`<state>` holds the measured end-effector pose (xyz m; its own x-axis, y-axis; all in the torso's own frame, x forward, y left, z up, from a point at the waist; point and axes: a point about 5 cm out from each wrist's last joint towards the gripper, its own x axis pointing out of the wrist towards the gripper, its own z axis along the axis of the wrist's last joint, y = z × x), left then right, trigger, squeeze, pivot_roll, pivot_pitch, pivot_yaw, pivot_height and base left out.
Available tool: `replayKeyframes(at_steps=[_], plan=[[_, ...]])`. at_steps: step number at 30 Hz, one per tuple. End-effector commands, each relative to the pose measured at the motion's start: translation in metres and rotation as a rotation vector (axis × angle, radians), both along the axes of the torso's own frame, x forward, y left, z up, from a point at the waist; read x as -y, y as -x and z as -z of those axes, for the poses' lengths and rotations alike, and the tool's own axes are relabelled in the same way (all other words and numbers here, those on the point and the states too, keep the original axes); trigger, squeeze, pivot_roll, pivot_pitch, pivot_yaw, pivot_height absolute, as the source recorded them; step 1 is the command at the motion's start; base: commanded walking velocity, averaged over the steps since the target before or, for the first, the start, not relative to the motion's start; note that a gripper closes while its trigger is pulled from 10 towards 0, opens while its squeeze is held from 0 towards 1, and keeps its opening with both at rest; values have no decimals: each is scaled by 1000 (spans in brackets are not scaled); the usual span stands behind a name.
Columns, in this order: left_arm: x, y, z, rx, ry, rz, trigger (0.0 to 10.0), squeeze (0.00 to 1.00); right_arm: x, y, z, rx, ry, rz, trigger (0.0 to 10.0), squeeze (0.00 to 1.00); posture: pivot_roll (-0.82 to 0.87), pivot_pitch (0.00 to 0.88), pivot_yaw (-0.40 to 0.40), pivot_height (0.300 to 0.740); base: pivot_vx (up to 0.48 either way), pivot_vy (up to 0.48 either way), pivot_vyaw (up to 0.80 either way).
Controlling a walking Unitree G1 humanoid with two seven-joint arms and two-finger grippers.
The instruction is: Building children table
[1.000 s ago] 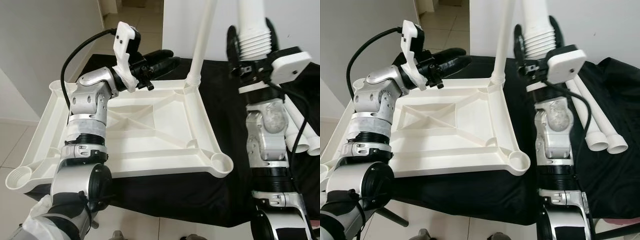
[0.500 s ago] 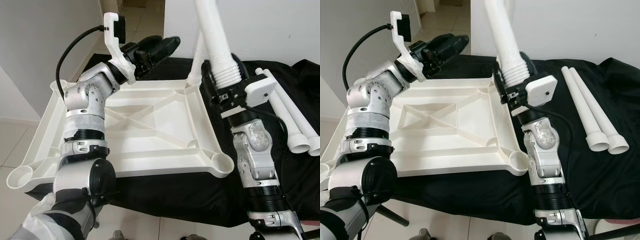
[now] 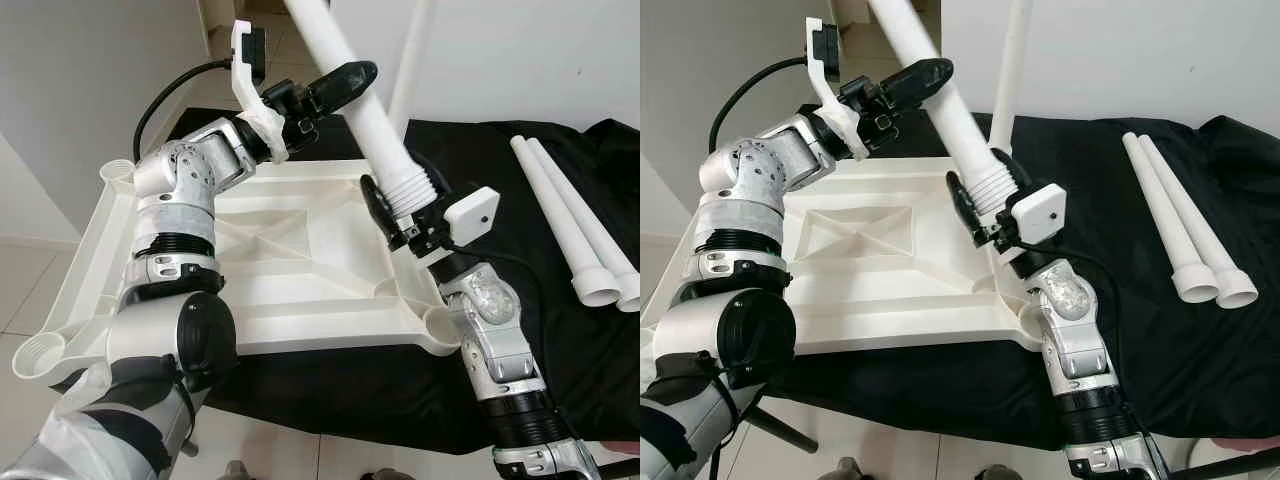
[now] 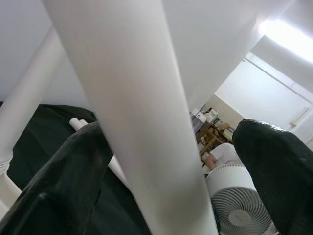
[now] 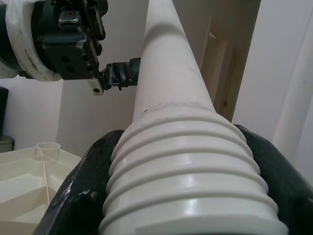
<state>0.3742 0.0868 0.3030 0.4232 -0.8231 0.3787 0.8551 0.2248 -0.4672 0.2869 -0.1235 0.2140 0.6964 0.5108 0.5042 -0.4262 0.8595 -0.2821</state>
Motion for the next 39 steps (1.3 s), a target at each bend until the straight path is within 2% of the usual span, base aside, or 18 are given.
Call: replayKeyframes(at_steps=[1, 6, 7, 13, 14, 15, 16, 26, 35, 36, 38, 39], plan=[[-6, -3, -9, -59, 54, 20, 10000, 0, -5, 6, 5, -13, 24, -44, 10000, 0, -122, 0, 58, 740, 0, 0, 0], [-13, -12, -15, -123, 88, -15, 10000, 0, -5, 9, 18, -58, 42, -60, 10000, 0, -124, 0, 59, 740, 0, 0, 0], [-18, -17, -15, -150, 85, -57, 10000, 0, -4, 11, 24, -77, 46, -59, 10000, 0, -127, 0, 60, 740, 0, 0, 0], [-23, -20, -16, -161, 74, -93, 10000, 0, -3, 12, 28, -93, 49, -60, 10000, 0, -128, 0, 61, 740, 0, 0, 0], [-30, -24, -16, -177, 68, -141, 10000, 0, -2, 13, 33, -101, 62, -54, 10000, 0, -133, 0, 67, 740, 0, 0, 0], [-30, -24, -16, -177, 68, -141, 10000, 0, -2, 13, 33, -101, 62, -54, 10000, 0, -133, 0, 67, 740, 0, 0, 0], [-34, -27, -15, -193, 61, -177, 0, 0, -2, 14, 36, -111, 62, -51, 10000, 0, -136, 0, 71, 740, 0, 0, 0], [-39, -29, -11, -218, 77, -205, 0, 0, -2, 13, 38, -113, 53, -30, 10000, 0, -135, 0, 69, 740, 0, 0, 0], [-45, -32, -12, -231, 83, -245, 0, 0, 0, 10, 38, -158, -19, -31, 10000, 0, -119, 0, 54, 740, 0, 0, 0], [-45, -33, -14, -218, 71, -253, 0, 0, 1, 9, 38, -168, -46, -25, 10000, 1000, -119, 0, 54, 740, 0, 0, 0], [-45, -33, -14, -218, 71, -253, 0, 0, 1, 9, 38, -168, -46, -25, 10000, 1000, -119, 0, 54, 740, 0, 0, 0], [-45, -33, -15, -208, 63, -258, 10000, 0, 2, 9, 38, -174, -62, -20, 10000, 1000, -119, 0, 54, 740, 0, 0, 0]])
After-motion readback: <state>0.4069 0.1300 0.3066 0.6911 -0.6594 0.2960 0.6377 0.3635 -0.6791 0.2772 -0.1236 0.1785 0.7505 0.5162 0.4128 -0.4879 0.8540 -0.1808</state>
